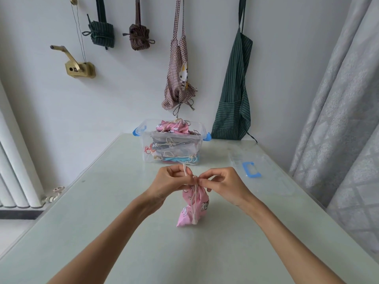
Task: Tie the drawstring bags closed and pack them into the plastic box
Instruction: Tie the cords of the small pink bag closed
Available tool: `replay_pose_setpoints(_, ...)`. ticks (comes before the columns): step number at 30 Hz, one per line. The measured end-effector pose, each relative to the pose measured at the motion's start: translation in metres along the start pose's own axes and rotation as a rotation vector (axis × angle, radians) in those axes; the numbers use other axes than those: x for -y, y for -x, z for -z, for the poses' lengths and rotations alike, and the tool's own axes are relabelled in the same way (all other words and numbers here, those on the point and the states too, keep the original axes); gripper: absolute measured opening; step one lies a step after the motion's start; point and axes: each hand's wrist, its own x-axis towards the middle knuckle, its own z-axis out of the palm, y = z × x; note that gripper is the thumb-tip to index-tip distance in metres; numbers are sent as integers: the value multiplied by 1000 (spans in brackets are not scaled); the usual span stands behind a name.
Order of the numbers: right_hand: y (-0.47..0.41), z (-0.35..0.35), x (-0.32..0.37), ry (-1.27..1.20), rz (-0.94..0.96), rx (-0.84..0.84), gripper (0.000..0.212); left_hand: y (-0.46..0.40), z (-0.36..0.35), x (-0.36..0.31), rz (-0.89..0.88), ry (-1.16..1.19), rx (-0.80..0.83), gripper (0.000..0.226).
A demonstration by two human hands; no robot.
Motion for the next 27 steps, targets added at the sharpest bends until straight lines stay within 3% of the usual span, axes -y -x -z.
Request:
replay_pose_setpoints(5, -1, -6, 0, 57, 46, -4, 14, 4, -2, 1, -98, -100, -31, 25)
replay_pose_setpoints(13, 3, -15, -4, -17, 152, -103, 21, 6, -6, -1, -338, -313, -265, 13)
replay_pose_setpoints(17, 9, -21, -10, 24, 212, -207, 18, 7, -6, 3, -385, -549, -356, 11)
replay_pose_setpoints(19, 12, -22, -13, 15, 192, -217, 13, 8, -6, 4, -409, -647, -414, 8)
replay_pose_setpoints(22, 15, -19, -15, -179, 72, -205, 5, 11, -6, 5, -429, -610, -419, 10)
replay_pose_setpoints(27, 13, -20, -17, -301, -48, -89, 13, 10, -7, 9, -434, -582, -391, 12)
